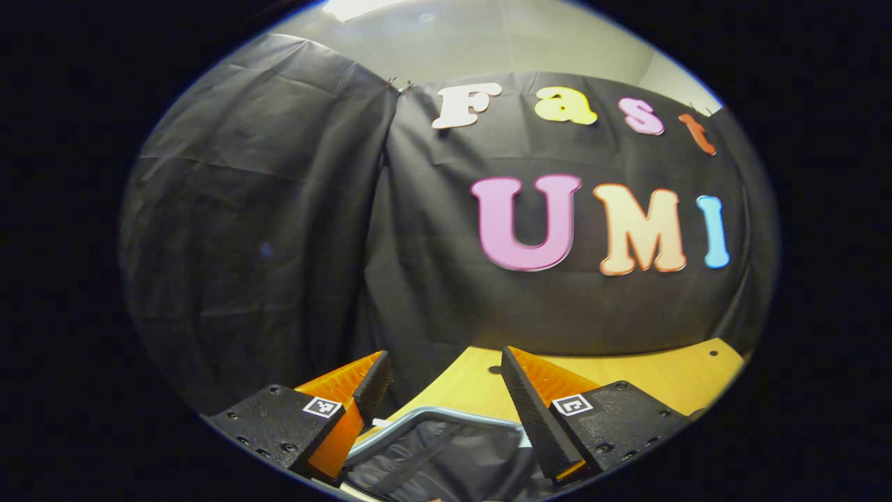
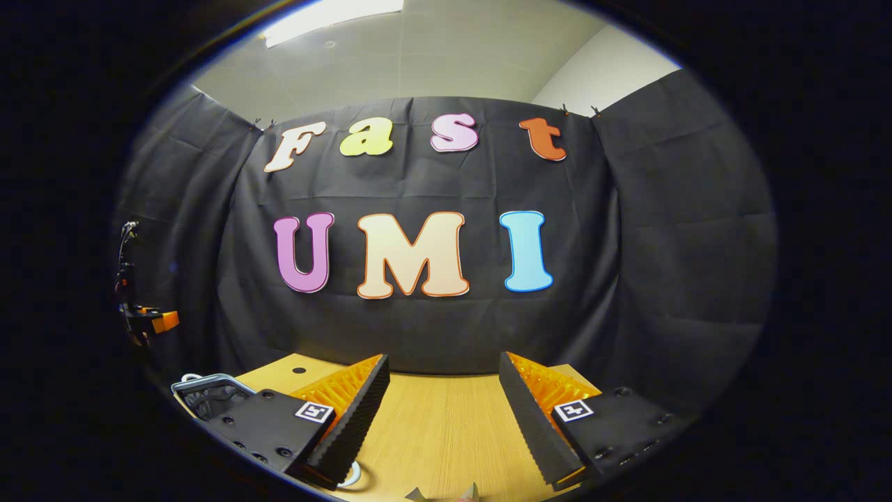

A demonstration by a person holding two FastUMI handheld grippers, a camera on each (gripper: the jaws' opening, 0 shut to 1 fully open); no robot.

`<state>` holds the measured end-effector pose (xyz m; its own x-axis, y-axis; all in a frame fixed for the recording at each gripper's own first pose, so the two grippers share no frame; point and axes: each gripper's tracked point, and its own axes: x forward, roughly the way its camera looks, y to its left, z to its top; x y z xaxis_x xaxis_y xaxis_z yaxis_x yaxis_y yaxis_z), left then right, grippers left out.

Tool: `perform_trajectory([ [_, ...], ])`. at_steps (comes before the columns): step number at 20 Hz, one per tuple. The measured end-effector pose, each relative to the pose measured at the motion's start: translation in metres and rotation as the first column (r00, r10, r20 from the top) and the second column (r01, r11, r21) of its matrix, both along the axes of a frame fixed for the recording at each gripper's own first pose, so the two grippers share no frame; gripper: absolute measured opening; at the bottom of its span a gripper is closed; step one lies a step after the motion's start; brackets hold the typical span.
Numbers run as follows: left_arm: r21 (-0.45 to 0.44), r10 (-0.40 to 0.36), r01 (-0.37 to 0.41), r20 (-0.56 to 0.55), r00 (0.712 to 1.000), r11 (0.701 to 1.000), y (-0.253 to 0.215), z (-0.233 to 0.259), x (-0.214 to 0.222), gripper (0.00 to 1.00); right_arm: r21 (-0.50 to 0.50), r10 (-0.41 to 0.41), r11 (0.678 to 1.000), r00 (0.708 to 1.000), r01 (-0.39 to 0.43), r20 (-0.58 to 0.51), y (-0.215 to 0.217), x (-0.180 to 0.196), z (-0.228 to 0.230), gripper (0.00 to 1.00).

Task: First open the suitcase, pack the skin care products into it, and then close the suitcase.

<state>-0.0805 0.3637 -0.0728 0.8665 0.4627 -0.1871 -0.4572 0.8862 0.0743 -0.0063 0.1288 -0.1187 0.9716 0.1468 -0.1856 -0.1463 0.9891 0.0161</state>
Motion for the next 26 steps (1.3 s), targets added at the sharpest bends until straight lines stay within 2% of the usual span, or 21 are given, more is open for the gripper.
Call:
perform_trajectory([
  [5, 0.023, -0.107, 0.106, 0.045, 0.993, 0.994, -0.094, 0.022, 0.015, 0.94, -0.018, 0.039, 0.999, 0.998, -0.038, 0.042, -0.027, -0.002, 0.010, 0.99],
  [12, -0.044, -0.236, 0.238, 0.047, 0.971, 0.970, -0.214, 0.012, 0.032, 0.94, 0.051, 0.075, 0.996, 0.996, -0.077, 0.045, -0.058, -0.010, 0.015, 0.99],
  [15, -0.069, -0.341, 0.341, 0.015, 0.940, 0.938, -0.281, -0.014, 0.039, 0.93, 0.041, 0.099, 0.994, 0.993, -0.102, 0.066, -0.070, -0.012, 0.014, 0.99],
  [18, -0.159, -0.452, 0.438, -0.064, 0.890, 0.885, -0.343, -0.064, 0.035, 0.95, 0.035, 0.121, 0.992, 0.991, -0.123, 0.058, -0.081, -0.017, 0.006, 0.99],
  [22, -0.238, -0.508, 0.471, -0.126, 0.852, 0.849, -0.388, -0.118, 0.017, 0.94, 0.021, 0.142, 0.990, 0.990, -0.142, 0.016, -0.091, -0.021, -0.015, 0.99],
  [26, -0.286, -0.539, 0.481, -0.181, 0.823, 0.829, -0.412, -0.163, 0.004, 0.94, 0.001, 0.158, 0.988, 0.988, -0.158, -0.005, -0.096, -0.025, -0.023, 1.00],
])
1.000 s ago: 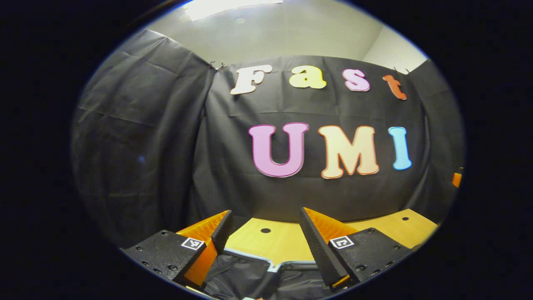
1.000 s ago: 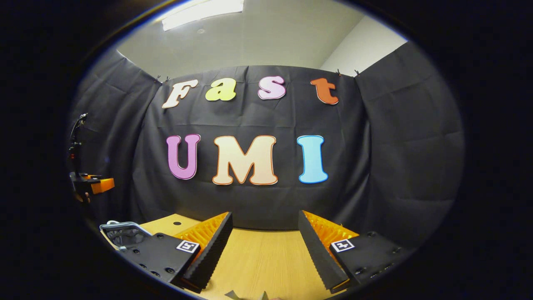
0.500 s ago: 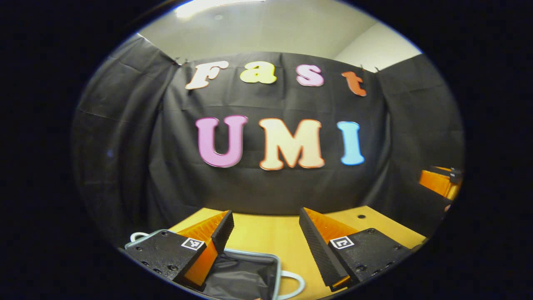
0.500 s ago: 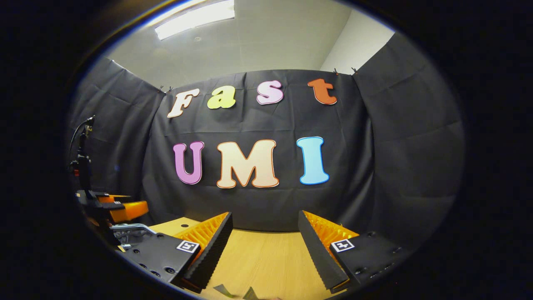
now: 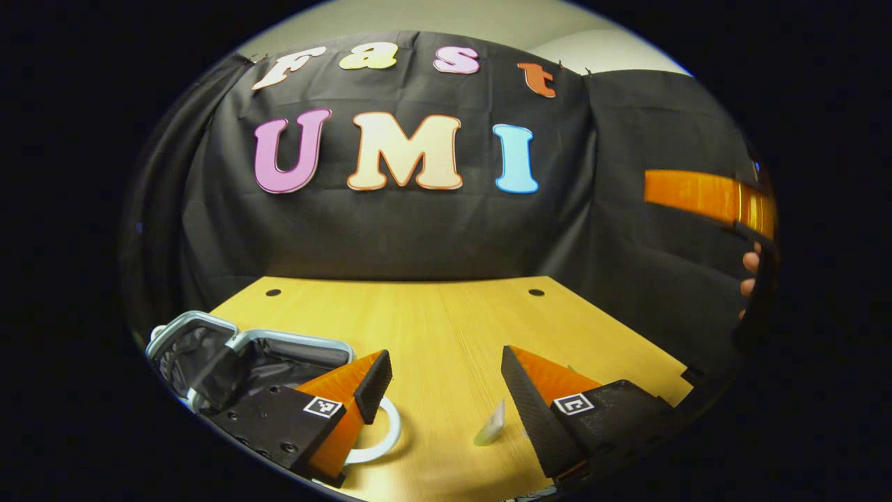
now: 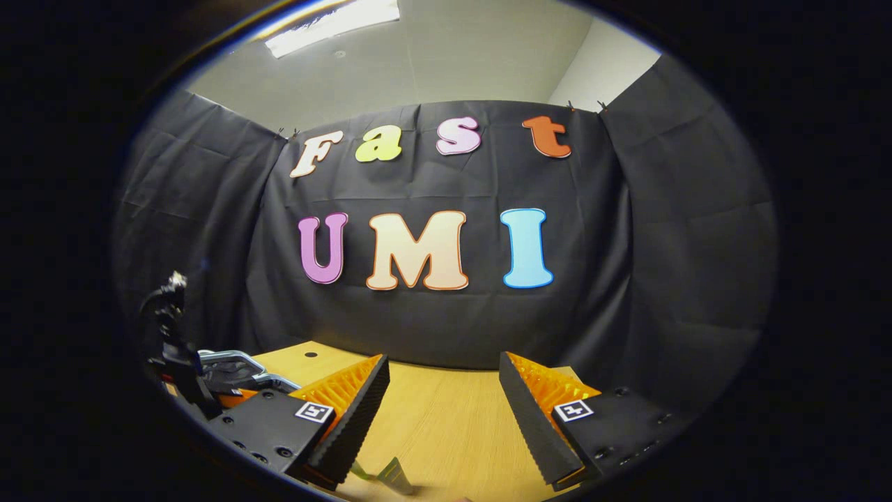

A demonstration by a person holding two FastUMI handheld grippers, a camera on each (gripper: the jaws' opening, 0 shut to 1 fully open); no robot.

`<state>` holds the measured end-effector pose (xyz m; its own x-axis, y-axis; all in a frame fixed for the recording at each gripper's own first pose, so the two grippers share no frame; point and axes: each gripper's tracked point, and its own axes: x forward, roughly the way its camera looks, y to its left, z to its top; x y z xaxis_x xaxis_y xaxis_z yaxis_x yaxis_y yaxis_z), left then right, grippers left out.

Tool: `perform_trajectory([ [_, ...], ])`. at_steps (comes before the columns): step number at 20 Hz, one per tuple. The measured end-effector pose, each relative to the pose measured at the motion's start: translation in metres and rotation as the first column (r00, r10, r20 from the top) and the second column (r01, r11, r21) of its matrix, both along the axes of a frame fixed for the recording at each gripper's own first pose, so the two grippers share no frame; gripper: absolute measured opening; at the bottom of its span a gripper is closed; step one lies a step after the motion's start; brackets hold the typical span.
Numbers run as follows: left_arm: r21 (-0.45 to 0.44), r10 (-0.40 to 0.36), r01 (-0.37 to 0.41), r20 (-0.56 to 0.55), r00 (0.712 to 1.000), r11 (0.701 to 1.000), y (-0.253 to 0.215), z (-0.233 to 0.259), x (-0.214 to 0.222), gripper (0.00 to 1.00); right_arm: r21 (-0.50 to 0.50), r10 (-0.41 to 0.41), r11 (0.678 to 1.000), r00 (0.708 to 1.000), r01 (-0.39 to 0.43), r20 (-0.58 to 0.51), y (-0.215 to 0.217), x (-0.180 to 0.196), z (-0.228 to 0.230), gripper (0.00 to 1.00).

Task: First open the suitcase, pack the skin care products into it, and then close the suitcase.

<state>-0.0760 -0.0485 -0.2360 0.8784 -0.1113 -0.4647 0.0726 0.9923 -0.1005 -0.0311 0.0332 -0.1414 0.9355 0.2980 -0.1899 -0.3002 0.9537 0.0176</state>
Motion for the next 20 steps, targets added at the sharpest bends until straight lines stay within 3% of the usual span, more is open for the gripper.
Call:
perform_trajectory([
  [4, -0.017, -0.043, 0.042, -0.046, 0.998, 0.999, -0.021, -0.025, -0.008, 0.94, -0.035, 0.015, 0.999, 1.000, -0.016, -0.012, -0.005, -0.006, -0.011, 1.00],
  [8, -0.014, -0.101, 0.100, -0.117, 0.988, 0.995, -0.042, -0.058, -0.022, 0.87, -0.041, -0.001, 0.999, 0.998, -0.002, -0.069, -0.014, -0.014, -0.032, 0.99],
  [14, -0.050, -0.123, 0.113, -0.264, 0.957, 0.992, -0.057, -0.123, -0.043, 0.52, -0.079, -0.013, 0.997, 0.989, 0.001, -0.147, -0.021, -0.028, -0.065, 0.99],
  [17, -0.074, -0.140, 0.124, -0.278, 0.950, 0.990, -0.060, -0.132, -0.040, 0.21, -0.094, 0.012, 0.995, 0.985, -0.029, -0.171, -0.016, -0.039, -0.082, 0.99],
  [20, -0.115, -0.155, 0.126, -0.299, 0.941, 0.985, -0.059, -0.128, -0.041, 0.20, -0.101, 0.051, 0.992, 0.978, -0.072, -0.201, -0.001, -0.052, -0.104, 0.99],
])
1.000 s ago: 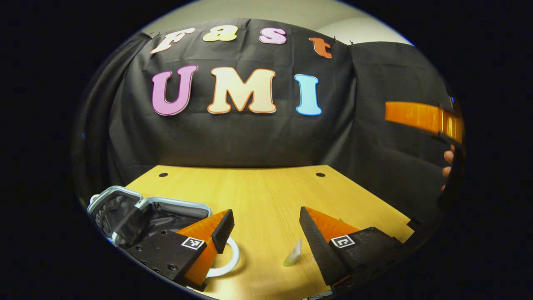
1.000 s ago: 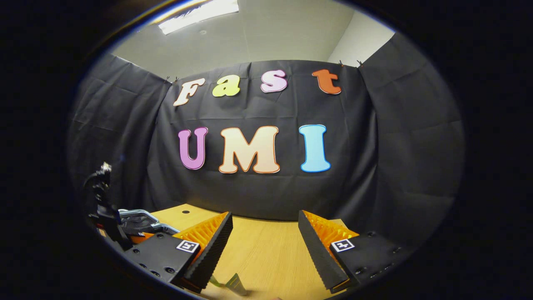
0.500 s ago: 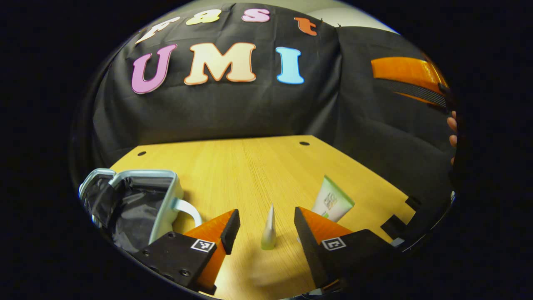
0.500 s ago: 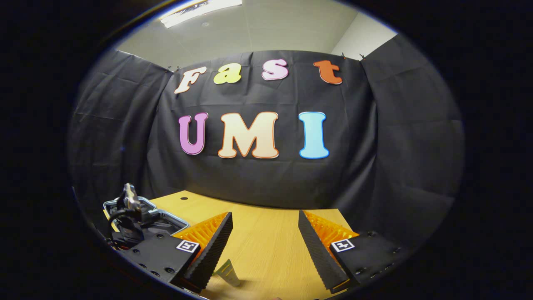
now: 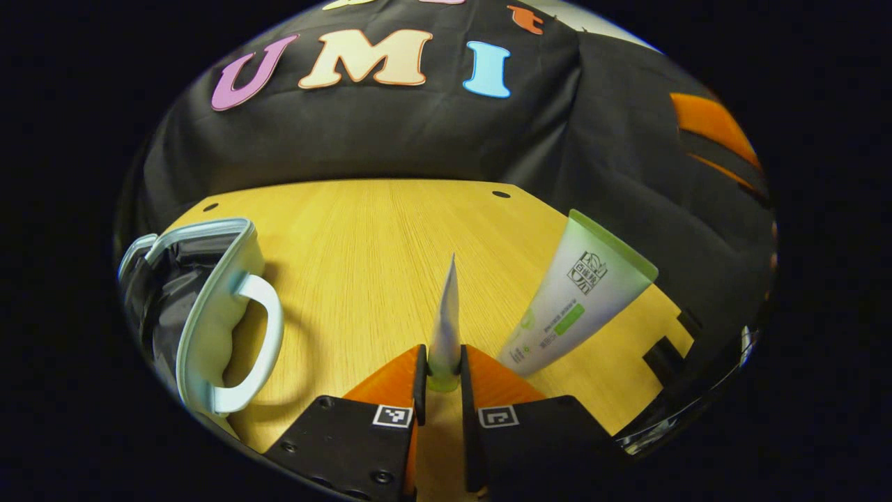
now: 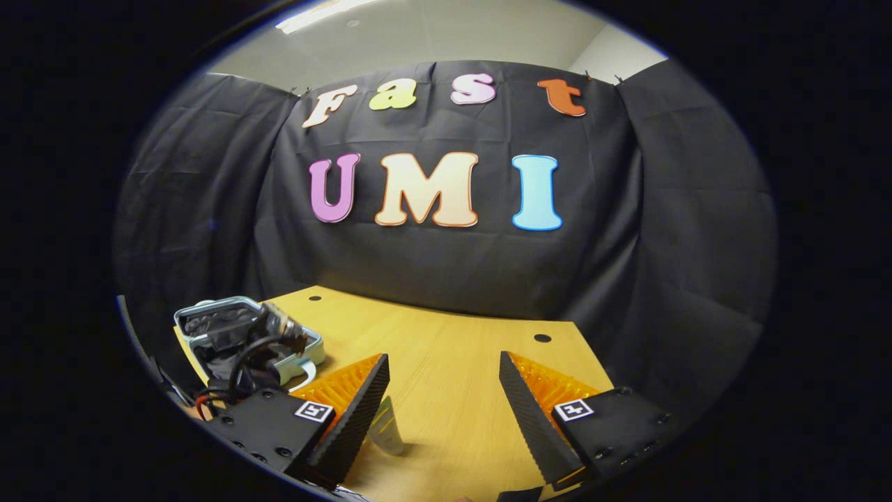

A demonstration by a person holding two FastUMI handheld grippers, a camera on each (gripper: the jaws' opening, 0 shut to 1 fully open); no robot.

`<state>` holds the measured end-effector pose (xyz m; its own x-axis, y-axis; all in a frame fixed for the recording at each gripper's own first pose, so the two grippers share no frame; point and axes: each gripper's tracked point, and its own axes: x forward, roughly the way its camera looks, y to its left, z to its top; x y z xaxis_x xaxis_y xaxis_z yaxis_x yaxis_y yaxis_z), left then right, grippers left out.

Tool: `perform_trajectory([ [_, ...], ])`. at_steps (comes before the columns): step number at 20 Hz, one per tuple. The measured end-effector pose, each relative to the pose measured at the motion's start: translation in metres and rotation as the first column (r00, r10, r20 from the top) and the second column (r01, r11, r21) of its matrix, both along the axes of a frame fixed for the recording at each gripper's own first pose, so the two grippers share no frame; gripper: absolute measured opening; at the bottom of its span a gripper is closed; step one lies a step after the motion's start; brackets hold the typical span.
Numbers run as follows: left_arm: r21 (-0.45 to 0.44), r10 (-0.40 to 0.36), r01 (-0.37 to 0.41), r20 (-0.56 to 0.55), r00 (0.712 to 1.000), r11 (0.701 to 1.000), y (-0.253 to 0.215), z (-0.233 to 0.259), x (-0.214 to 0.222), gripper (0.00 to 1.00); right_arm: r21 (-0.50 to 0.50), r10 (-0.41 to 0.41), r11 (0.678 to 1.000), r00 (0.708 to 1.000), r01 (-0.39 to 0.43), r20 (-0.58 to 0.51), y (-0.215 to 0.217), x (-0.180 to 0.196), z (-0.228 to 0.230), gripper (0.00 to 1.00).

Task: First open the suitcase, pack the skin care products into it, and then close the suitcase.

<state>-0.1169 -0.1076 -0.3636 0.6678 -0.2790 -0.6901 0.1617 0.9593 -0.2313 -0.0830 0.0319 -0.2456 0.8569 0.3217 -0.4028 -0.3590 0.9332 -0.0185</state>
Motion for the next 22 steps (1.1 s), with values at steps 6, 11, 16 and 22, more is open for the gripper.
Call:
perform_trajectory([
  [6, 0.050, 0.053, -0.054, 0.021, 0.998, 0.997, 0.039, 0.045, -0.004, 0.19, 0.014, 0.055, 0.998, 0.991, -0.053, -0.119, 0.030, -0.026, -0.064, 0.99],
  [11, 0.036, 0.106, -0.110, 0.105, 0.989, 0.993, 0.063, 0.107, -0.003, 0.19, -0.035, 0.006, 0.999, 0.975, -0.014, -0.221, 0.039, -0.034, -0.123, 0.99],
  [16, 0.055, 0.144, -0.154, 0.151, 0.978, 0.987, 0.085, 0.133, -0.006, 0.19, -0.088, 0.010, 0.995, 0.950, -0.040, -0.313, 0.050, -0.048, -0.181, 0.96],
  [22, 0.087, 0.232, -0.246, 0.149, 0.961, 0.965, 0.114, 0.134, -0.025, 0.19, -0.062, 0.061, 0.994, 0.918, -0.092, -0.391, 0.059, -0.049, -0.195, 0.37],
])
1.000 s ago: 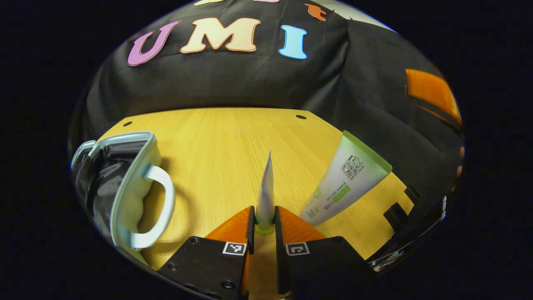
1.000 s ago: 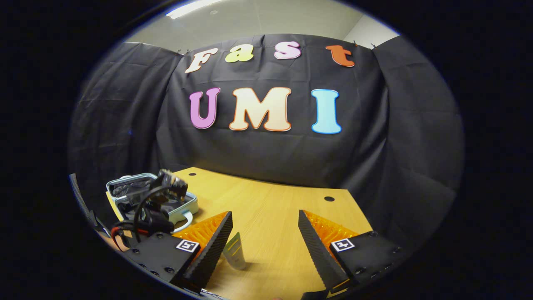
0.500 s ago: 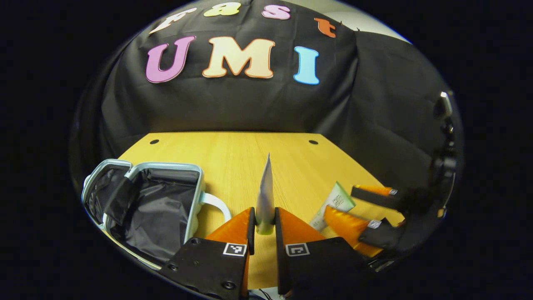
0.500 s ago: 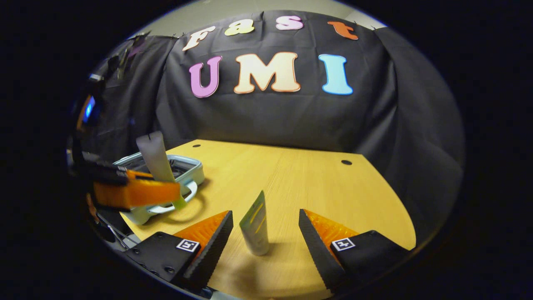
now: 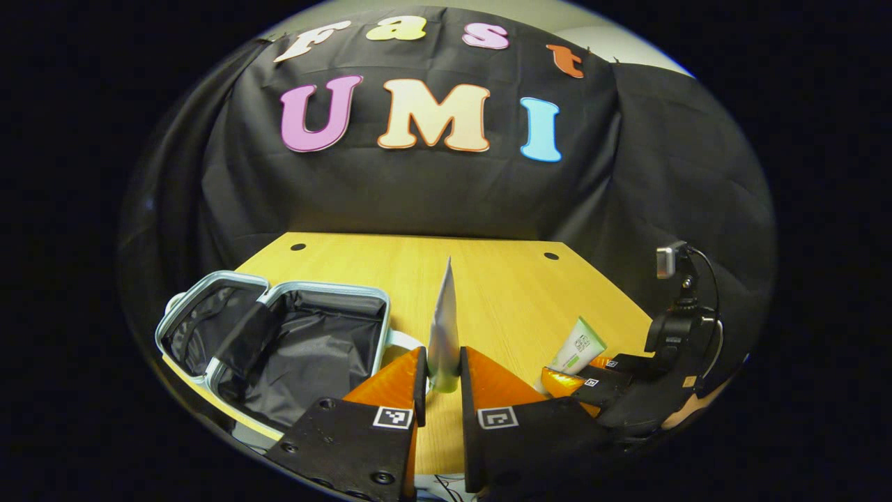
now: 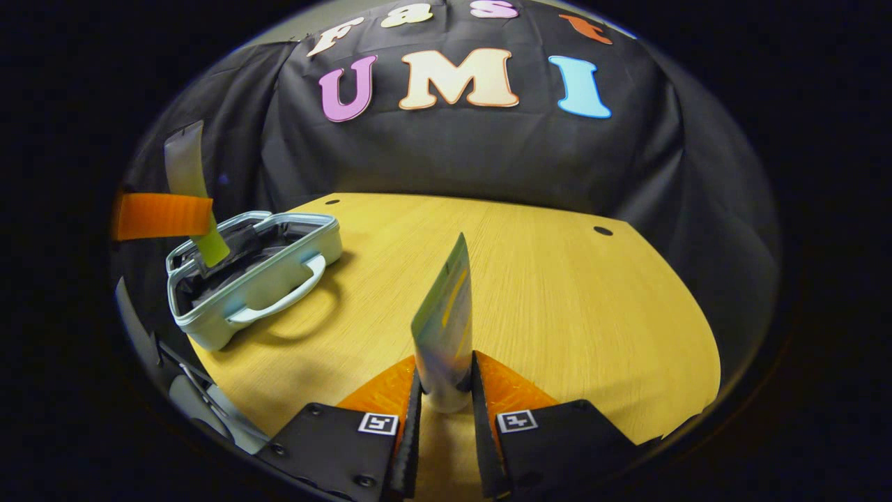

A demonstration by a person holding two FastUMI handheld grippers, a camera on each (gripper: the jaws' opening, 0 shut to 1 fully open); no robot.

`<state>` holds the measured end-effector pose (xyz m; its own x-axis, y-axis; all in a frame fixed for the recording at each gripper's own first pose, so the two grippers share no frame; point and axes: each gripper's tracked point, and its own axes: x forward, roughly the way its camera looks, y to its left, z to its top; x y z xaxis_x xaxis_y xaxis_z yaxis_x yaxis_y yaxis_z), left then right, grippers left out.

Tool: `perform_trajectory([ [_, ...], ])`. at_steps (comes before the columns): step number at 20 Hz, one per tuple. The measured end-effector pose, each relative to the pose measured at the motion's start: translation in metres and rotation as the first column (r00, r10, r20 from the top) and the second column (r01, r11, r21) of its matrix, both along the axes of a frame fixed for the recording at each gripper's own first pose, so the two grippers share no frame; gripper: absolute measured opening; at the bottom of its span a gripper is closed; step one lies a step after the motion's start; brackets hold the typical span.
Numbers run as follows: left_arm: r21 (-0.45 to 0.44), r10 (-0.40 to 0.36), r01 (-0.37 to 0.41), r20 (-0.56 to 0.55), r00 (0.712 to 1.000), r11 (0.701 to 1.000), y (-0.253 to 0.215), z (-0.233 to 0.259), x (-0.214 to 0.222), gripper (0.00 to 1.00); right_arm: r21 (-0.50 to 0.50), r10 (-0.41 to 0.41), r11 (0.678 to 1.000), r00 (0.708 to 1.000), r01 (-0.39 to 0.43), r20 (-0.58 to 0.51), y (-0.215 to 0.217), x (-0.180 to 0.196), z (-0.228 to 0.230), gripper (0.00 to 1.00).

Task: First open the suitcase, pack the skin care products into it, and then close the suitcase.

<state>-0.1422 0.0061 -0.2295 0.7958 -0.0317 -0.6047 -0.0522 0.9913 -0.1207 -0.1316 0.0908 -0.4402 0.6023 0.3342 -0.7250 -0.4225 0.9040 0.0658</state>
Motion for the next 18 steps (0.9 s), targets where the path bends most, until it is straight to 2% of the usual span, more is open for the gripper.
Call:
perform_trajectory([
  [2, 0.008, 0.033, -0.033, -0.027, 0.999, 0.999, 0.013, -0.003, -0.005, 0.19, 0.028, 0.007, 1.000, 0.998, -0.005, -0.064, 0.003, 0.001, 0.001, 0.30],
  [5, 0.095, 0.102, -0.092, -0.113, 0.988, 0.991, 0.056, -0.016, -0.015, 0.19, 0.098, -0.014, 0.995, 0.991, 0.027, -0.131, 0.007, -0.001, 0.019, 0.30],
  [7, 0.125, 0.134, -0.116, -0.148, 0.980, 0.985, 0.088, -0.020, -0.015, 0.19, 0.131, 0.001, 0.991, 0.994, 0.013, -0.113, 0.013, 0.002, 0.042, 0.30],
  [10, 0.156, 0.158, -0.118, -0.277, 0.948, 0.981, 0.138, -0.052, -0.021, 0.19, 0.184, 0.005, 0.983, 0.995, 0.014, -0.102, 0.033, 0.007, 0.075, 0.29],
  [14, 0.142, 0.171, -0.118, -0.460, 0.871, 0.983, 0.181, -0.102, -0.032, 0.20, 0.244, 0.006, 0.970, 0.994, 0.022, -0.112, 0.077, -0.001, 0.110, 0.30],
  [18, 0.127, 0.132, -0.076, -0.524, 0.841, 0.989, 0.197, -0.128, -0.035, 0.19, 0.277, 0.040, 0.961, 0.992, -0.006, -0.117, 0.126, -0.012, 0.129, 0.29],
])
